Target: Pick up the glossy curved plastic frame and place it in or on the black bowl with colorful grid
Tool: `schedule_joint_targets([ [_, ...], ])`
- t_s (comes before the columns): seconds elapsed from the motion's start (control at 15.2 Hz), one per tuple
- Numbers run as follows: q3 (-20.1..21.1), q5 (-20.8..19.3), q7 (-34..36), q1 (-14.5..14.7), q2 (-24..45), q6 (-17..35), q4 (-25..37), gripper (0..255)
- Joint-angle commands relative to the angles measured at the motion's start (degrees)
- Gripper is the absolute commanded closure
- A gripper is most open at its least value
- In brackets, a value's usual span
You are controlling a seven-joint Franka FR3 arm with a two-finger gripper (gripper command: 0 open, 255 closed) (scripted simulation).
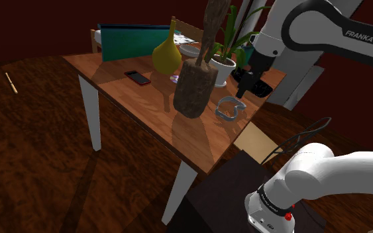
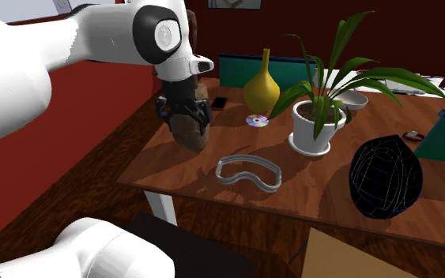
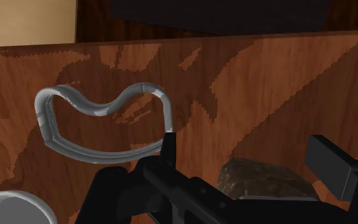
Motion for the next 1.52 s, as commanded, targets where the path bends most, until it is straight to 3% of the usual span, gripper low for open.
schedule_joint_targets([
  [0.0,0.0,0.0,0.0,0.0,0.0,0.0,0.0,0],
  [0.86,-3.1,-6.6,-5.0,-2.6,16.0,25.8,-9.7,0],
  [1.45,-3.6,-7.8,-4.8,-3.3,20.2,33.9,-13.6,0],
])
